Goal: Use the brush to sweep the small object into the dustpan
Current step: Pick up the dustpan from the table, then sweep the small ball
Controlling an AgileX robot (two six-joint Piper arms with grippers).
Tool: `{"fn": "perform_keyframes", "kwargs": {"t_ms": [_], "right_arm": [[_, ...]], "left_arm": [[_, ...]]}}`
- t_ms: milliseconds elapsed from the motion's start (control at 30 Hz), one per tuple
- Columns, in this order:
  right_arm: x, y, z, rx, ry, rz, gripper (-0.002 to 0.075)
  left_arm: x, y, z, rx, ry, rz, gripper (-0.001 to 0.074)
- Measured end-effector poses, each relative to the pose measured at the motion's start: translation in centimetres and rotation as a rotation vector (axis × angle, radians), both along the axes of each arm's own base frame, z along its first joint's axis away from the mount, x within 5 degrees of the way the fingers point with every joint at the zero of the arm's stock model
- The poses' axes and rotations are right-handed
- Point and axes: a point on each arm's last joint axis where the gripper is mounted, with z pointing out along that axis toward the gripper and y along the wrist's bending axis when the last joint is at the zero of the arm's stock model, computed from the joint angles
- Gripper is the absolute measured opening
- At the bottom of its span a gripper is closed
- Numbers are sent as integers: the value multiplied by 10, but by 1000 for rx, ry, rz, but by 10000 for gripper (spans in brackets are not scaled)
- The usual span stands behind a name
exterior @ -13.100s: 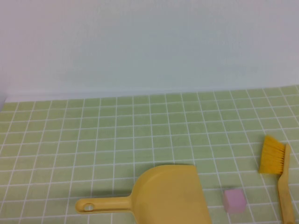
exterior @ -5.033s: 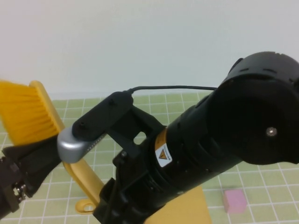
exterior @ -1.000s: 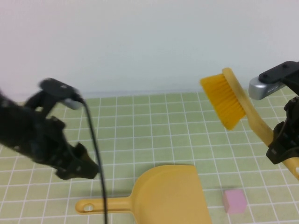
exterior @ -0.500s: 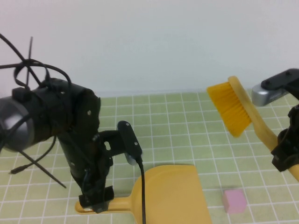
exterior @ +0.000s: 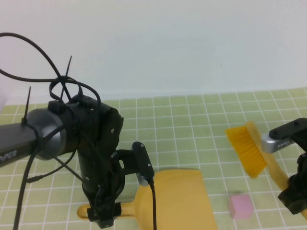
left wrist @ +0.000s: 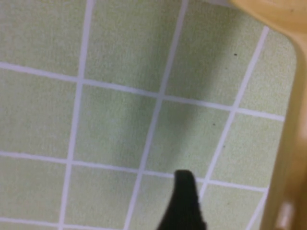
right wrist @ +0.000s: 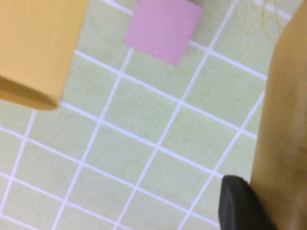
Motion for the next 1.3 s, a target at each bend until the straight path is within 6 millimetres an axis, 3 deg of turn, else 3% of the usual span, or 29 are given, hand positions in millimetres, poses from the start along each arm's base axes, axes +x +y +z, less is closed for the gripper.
{"fn": "perform_keyframes", "kwargs": {"t_ms": [167,200,233,333,633,933,1167,1300], "right_arm": [[1,-3,-1,-33,-8,-37,176],[1,-4,-1,-43,-5,-48,-3],[1,-5,-1,-53,-3,-51,176],[0,-8,-1,-86,6,-64,176],[-8,-16,-4,-173,76,-105,176],[-25,-16,-34,-116,120,-139,176],[-34,-17,-44,-107,158,-149,176],[-38,-5,-44,-85,167,-118,176]], "left_arm": [[2,-1,-11,16,25,-32,256],[2,-2,-11,15,29,-42,197],[2,-2,-11,14,30,-54,139],[2,-2,-11,14,31,-74,1],[-1,-13,-10,-1,-4,-37,0],[4,-29,9,-11,-56,-28,0],[4,-24,-6,93,19,-88,0],[5,-25,-13,106,33,-71,0]]}}
